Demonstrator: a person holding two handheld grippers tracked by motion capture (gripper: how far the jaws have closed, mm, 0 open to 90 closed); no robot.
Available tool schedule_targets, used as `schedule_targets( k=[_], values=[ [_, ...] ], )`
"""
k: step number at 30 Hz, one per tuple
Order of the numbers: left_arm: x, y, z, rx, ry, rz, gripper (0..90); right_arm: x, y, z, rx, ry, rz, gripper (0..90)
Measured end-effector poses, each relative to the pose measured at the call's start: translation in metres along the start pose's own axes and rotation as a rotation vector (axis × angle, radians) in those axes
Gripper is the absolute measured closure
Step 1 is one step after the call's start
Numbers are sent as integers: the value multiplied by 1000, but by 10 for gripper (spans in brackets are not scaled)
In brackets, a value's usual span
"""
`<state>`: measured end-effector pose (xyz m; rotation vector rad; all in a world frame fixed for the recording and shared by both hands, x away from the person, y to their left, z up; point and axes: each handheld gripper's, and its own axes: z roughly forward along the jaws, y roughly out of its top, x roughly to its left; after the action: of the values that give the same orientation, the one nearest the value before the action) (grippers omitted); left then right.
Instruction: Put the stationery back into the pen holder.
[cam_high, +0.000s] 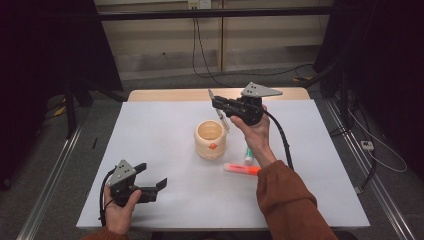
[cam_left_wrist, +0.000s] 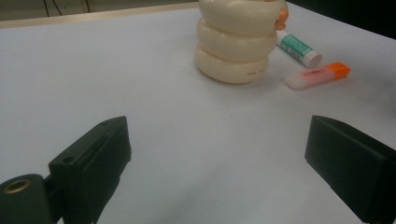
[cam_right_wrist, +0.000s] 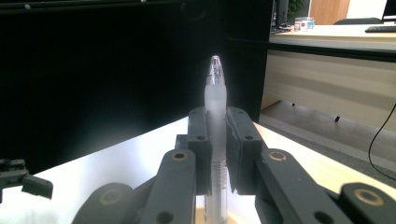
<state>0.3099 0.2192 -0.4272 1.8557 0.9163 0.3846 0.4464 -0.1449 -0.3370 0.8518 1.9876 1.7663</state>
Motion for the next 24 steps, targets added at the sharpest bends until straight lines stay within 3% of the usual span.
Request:
schedule_targets(
  k=[11, 24],
  values=[
    [1, 0, 0, 2, -1, 1, 67, 0, -10, 24, -15, -4, 14, 810],
    [1, 0, -1, 1, -1, -2, 67, 1, -31, 43, 26, 15, 26, 809]
  ],
)
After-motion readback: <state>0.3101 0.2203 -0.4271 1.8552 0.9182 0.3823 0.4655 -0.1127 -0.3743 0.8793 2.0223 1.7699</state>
